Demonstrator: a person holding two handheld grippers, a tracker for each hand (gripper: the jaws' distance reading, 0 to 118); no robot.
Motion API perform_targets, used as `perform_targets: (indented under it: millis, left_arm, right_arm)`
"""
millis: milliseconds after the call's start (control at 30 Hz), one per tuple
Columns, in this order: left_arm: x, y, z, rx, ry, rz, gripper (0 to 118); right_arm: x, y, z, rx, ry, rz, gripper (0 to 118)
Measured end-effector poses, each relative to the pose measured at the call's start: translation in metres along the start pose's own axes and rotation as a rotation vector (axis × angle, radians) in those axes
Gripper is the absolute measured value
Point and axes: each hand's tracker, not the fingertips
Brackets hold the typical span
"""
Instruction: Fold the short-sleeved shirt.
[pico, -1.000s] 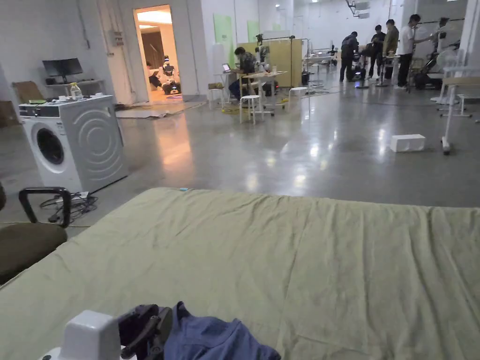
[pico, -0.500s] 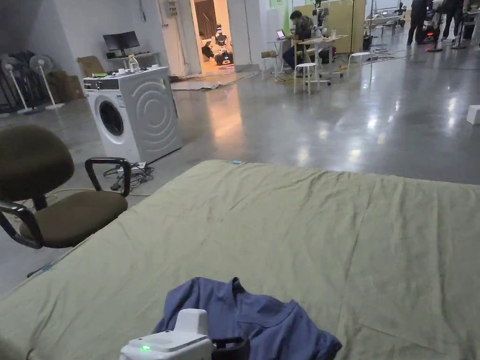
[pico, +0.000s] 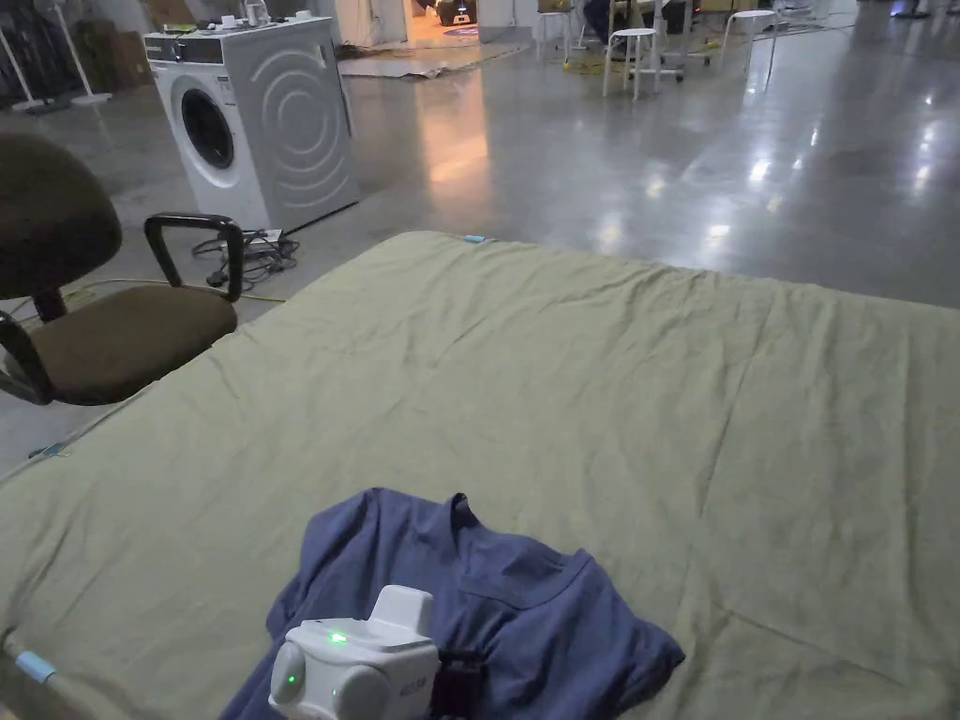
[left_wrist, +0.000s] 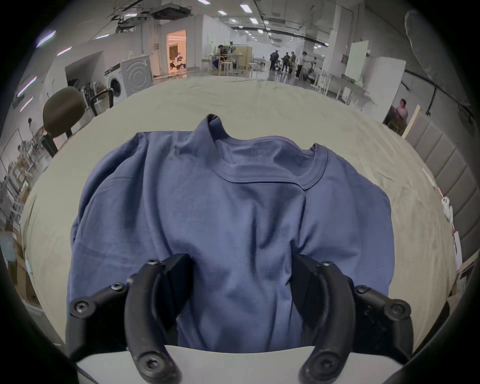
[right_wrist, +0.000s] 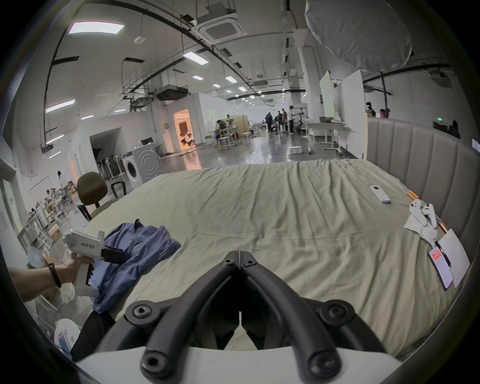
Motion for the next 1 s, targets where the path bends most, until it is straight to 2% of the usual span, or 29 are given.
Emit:
perform_targets:
  millis: [33, 67, 100, 133, 167, 267, 300, 367, 467, 500, 567, 600, 700, 833, 1000]
  left_arm:
    - [0.004, 0.000, 0.001, -0.003, -0.009, -0.017, 71]
    - [0.006, 0.000, 0.002, -0.003, -0.019, -0.036, 58]
    - [0.009, 0.001, 0.003, -0.002, -0.018, -0.037, 42]
    - [0.013, 0.001, 0.002, -0.002, -0.008, -0.032, 20]
    - [0.010, 0.005, -0.004, -0.010, -0.005, -0.020, 7]
    - [0.015, 0.009, -0.007, -0.043, 0.027, 0.013, 5]
    - [0.021, 0.011, -0.003, -0.050, 0.029, 0.024, 4]
    - [0.015, 0.018, 0.006, -0.046, 0.008, 0.107, 3]
    - [0.022, 0.038, 0.040, 0.067, 0.027, 0.164, 2]
    - [0.026, 0.048, 0.050, 0.091, -0.012, 0.193, 2]
    - [0.036, 0.068, 0.066, 0.122, -0.034, 0.200, 2]
    - [0.045, 0.079, 0.075, 0.164, -0.039, 0.188, 2]
    - [0.092, 0.105, 0.097, 0.270, -0.116, 0.028, 2]
    - [0.193, 0.130, 0.091, 0.262, -0.250, -0.132, 2]
    - [0.347, 0.104, 0.072, 0.174, -0.484, -0.317, 2]
  right_arm:
    - [-0.002, -0.003, -0.003, -0.013, 0.005, -0.001, 0]
    - [-0.003, -0.007, -0.004, -0.024, 0.011, -0.004, 0]
    - [-0.004, -0.012, -0.006, -0.039, 0.023, -0.012, 0]
    - [-0.004, -0.018, -0.007, -0.058, 0.033, -0.022, 0]
    - [-0.004, -0.023, -0.007, -0.072, 0.035, -0.033, 0]
    - [-0.002, -0.034, 0.000, -0.105, 0.046, -0.074, 0]
    - [0.000, -0.036, 0.004, -0.115, 0.054, -0.118, 0]
    - [0.004, -0.039, 0.014, -0.125, 0.118, -0.167, 0]
    - [0.010, -0.045, 0.030, -0.095, 0.119, -0.117, 0]
    - [0.012, -0.045, 0.032, -0.099, 0.125, -0.105, 0]
    - [0.020, -0.046, 0.038, -0.095, 0.132, -0.114, 0]
    - [0.025, -0.047, 0.041, -0.087, 0.141, -0.130, 0]
    - [0.039, -0.049, 0.051, -0.055, 0.127, -0.186, 0]
    - [0.058, -0.058, 0.067, -0.027, 0.090, -0.277, 0]
    - [0.079, -0.072, 0.101, -0.009, -0.027, -0.287, 0]
